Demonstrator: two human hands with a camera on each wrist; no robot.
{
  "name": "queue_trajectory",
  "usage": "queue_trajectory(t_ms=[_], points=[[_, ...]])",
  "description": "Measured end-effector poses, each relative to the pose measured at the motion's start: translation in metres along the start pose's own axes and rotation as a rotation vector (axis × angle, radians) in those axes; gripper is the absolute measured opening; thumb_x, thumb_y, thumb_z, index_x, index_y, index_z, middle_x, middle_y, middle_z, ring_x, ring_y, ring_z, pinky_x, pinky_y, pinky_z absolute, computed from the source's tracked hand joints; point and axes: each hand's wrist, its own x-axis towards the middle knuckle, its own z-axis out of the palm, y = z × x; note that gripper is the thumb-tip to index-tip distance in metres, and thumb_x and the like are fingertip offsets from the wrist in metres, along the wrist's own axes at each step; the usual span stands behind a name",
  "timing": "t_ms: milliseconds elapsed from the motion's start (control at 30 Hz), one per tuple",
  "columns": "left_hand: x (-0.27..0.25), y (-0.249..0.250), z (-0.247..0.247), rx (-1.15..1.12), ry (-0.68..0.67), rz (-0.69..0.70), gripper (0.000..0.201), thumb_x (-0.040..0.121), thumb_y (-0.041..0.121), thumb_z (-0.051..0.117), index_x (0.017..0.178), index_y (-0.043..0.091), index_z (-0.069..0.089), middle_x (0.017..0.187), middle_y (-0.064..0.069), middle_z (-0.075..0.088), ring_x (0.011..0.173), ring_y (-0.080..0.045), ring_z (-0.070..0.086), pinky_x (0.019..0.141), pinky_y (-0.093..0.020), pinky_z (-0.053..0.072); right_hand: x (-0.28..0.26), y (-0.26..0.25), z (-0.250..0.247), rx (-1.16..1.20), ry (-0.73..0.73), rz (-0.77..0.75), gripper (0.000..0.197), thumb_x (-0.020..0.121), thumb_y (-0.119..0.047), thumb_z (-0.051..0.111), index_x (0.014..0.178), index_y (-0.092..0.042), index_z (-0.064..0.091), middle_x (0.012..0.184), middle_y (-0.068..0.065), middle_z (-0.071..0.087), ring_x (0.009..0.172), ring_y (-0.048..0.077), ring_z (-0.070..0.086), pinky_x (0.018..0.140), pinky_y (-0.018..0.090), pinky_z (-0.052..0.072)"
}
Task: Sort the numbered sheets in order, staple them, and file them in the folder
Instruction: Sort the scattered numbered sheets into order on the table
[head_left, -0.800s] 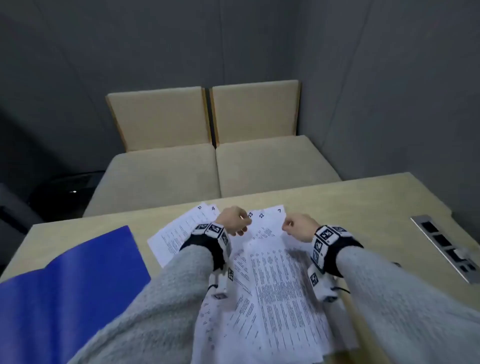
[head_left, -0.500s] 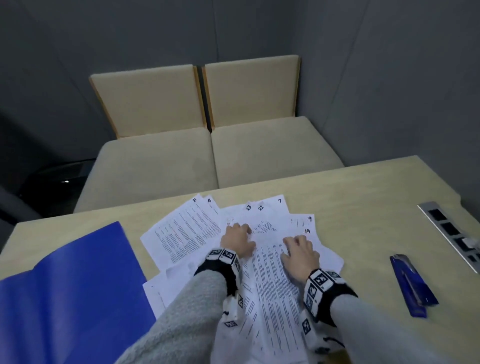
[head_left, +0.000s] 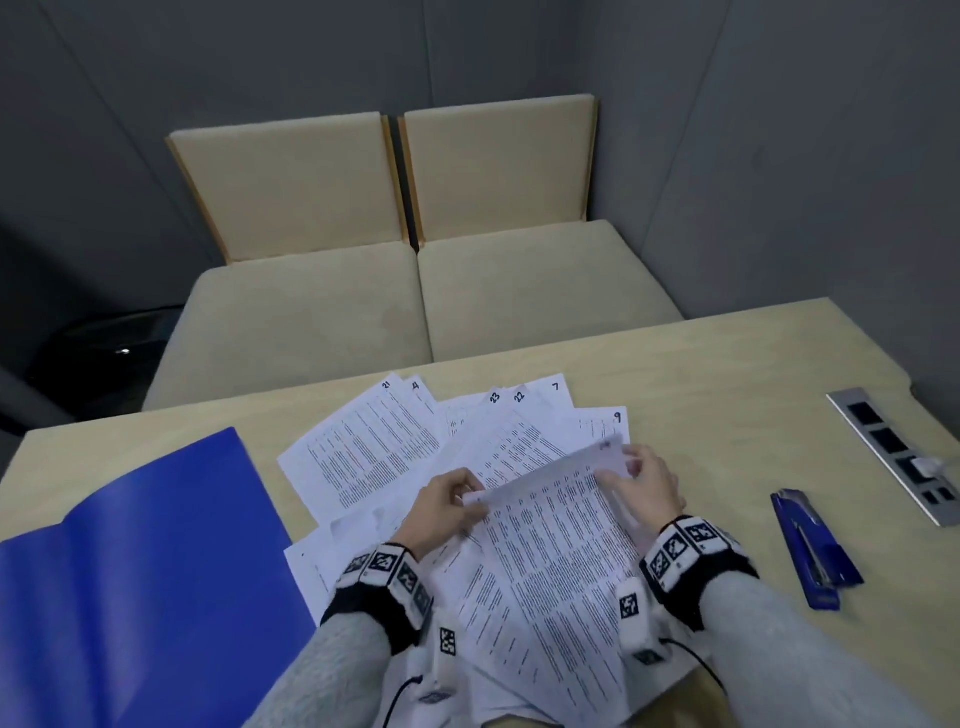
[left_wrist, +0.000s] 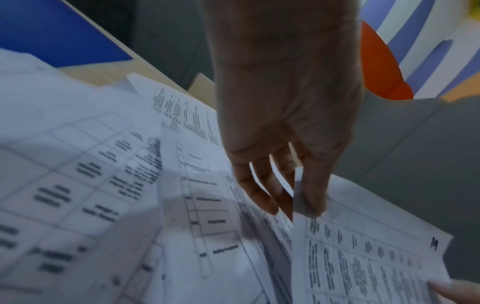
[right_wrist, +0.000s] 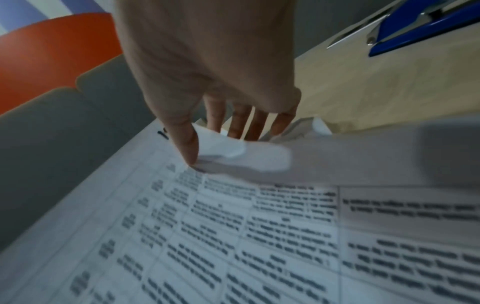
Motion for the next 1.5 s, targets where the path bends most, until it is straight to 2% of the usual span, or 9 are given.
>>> queue_trajectory(t_ms=[100, 300, 467, 667, 867, 967, 1267, 1400, 1500], points=[[-0.008, -0.002, -0.008, 0.002, -0.065, -0.025, 0.019, 0.080, 0.010, 0.074, 0.078, 0.019, 0.057, 0.054, 0.004, 0.057, 0.055, -0.016, 0.056, 0.054, -0.020, 0.041, 0.000, -0.001, -0.007, 0.205, -0.158, -0.030, 0.012, 0.084, -0.013, 0.065, 0.093, -0.009, 0.061, 0.092, 0.004, 0.065, 0.095, 0.026, 0.060, 0.091, 0.042, 0.047], [-0.020, -0.022, -0.014, 0.177, 0.321, -0.155, 0.017, 0.087, 0.011, 0.055, 0.103, 0.015, 0.056, 0.080, -0.002, 0.068, 0.068, -0.018, 0.061, 0.064, -0.031, 0.047, -0.003, 0.025, -0.007, -0.048, -0.304, -0.060, 0.017, 0.094, -0.007, 0.048, 0.105, -0.013, 0.059, 0.107, 0.000, 0.058, 0.112, 0.024, 0.051, 0.097, 0.035, 0.037], [-0.009, -0.030, -0.015, 0.330, 0.266, -0.203, 0.043, 0.089, 0.032, 0.061, 0.125, 0.012, 0.048, 0.120, -0.010, 0.046, 0.099, -0.024, 0.056, 0.088, -0.033, 0.047, -0.011, 0.031, -0.006, -0.055, -0.331, -0.062, 0.014, 0.090, -0.004, 0.043, 0.093, -0.001, 0.056, 0.093, 0.015, 0.064, 0.092, 0.030, 0.060, 0.085, 0.035, 0.044], [0.007, -0.027, -0.006, 0.167, 0.268, -0.306, 0.055, 0.076, 0.039, 0.074, 0.117, 0.014, 0.048, 0.104, -0.010, 0.058, 0.095, -0.026, 0.059, 0.077, -0.033, 0.045, -0.015, 0.033, -0.002, -0.023, -0.342, 0.009, 0.024, 0.084, -0.005, 0.047, 0.103, 0.007, 0.055, 0.105, 0.025, 0.062, 0.103, 0.038, 0.059, 0.094, 0.046, 0.044], [0.008, -0.016, 0.004, 0.078, 0.379, -0.306, 0.025, 0.076, 0.020, 0.073, 0.079, 0.019, 0.048, 0.092, -0.007, 0.054, 0.081, -0.023, 0.055, 0.068, -0.031, 0.045, -0.014, 0.031, -0.010, 0.026, -0.419, -0.015, 0.026, 0.090, -0.013, 0.053, 0.106, 0.007, 0.057, 0.106, 0.022, 0.065, 0.100, 0.034, 0.062, 0.091, 0.043, 0.048], [-0.004, -0.011, 0.008, -0.110, 0.384, -0.220, 0.025, 0.081, 0.006, 0.067, 0.096, 0.017, 0.051, 0.075, -0.003, 0.059, 0.067, -0.025, 0.062, 0.065, -0.034, 0.051, -0.009, 0.028, -0.022, -0.012, -0.427, -0.028, 0.029, 0.090, -0.017, 0.053, 0.105, 0.008, 0.056, 0.108, 0.025, 0.064, 0.101, 0.037, 0.062, 0.092, 0.048, 0.048], [-0.051, -0.018, -0.011, -0.167, -0.031, -0.176, 0.027, 0.088, -0.003, 0.057, 0.108, 0.014, 0.062, 0.091, -0.004, 0.064, 0.066, -0.018, 0.064, 0.071, -0.037, 0.057, -0.001, -0.008, -0.028, 0.269, -0.412, -0.126, 0.037, 0.086, -0.010, 0.063, 0.122, 0.001, 0.058, 0.135, 0.001, 0.049, 0.123, 0.021, 0.049, 0.110, 0.043, 0.036], [-0.057, -0.015, -0.021, -0.220, -0.155, -0.219, 0.030, 0.088, -0.008, 0.057, 0.116, 0.003, 0.059, 0.094, -0.008, 0.062, 0.070, -0.019, 0.064, 0.075, -0.032, 0.059, -0.021, -0.019, -0.015, 0.388, -0.523, -0.015, 0.009, 0.087, -0.005, 0.061, 0.094, 0.002, 0.063, 0.097, 0.018, 0.069, 0.094, 0.034, 0.066, 0.093, 0.047, 0.050], [-0.057, -0.013, -0.027, -0.139, -0.074, -0.232, 0.023, 0.087, 0.003, 0.064, 0.107, 0.009, 0.055, 0.080, -0.004, 0.056, 0.067, -0.019, 0.066, 0.077, -0.037, 0.058, -0.032, -0.021, -0.010, 0.341, -0.454, -0.047, 0.013, 0.087, -0.003, 0.062, 0.075, -0.006, 0.057, 0.078, 0.010, 0.060, 0.076, 0.024, 0.060, 0.080, 0.036, 0.050]])
